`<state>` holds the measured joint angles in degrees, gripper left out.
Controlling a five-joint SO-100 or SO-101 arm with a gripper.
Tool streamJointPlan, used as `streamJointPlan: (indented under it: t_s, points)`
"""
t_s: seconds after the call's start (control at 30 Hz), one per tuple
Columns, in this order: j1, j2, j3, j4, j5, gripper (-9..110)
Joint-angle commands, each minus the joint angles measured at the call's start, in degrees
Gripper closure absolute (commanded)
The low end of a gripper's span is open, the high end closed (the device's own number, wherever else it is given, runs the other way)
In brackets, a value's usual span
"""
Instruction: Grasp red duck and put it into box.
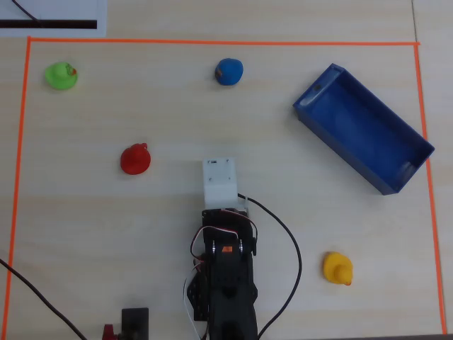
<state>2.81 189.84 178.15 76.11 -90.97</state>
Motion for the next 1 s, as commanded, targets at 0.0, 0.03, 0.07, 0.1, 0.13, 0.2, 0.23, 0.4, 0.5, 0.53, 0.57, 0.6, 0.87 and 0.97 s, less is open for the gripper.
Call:
streamJointPlan:
  t_s: [0.0,0.03,0.07,0.1,0.13,0.2,0.23,0.4,0.5,0.53,0.57,0.6,0.87,0.97]
  points:
    - [-0.3,-0.2,0.1,1.0,0.2,101]
    - [-0.3,-0.2,0.1,1.0,0.2,101]
    - [-0.3,-0.2,0.1,1.0,0.2,101]
    - [-0.3,-0.2,0.1,1.0,0.2,101]
    - [-0.3,-0.2,0.1,1.0,0.2,101]
    - [-0.3,-0.2,0.1,1.0,0.2,101]
    - [-0.3,-0.2,0.1,1.0,0.2,101]
    - [-0.3,-0.2,0.1,1.0,0.2,101]
    - [-0.3,-0.2,0.1,1.0,0.2,97]
    - [-0.3,-0.2,0.1,1.0,0.2,97]
    - [-0.3,-0.2,0.1,1.0,0.2,97]
    - [-0.9,-0.2,0.1,1.0,0.2,96]
    - [-6.1,-1.1,0.1,-7.4,-1.0,101]
    - [-8.9,-8.2,-1.5,-22.4,-1.6,101]
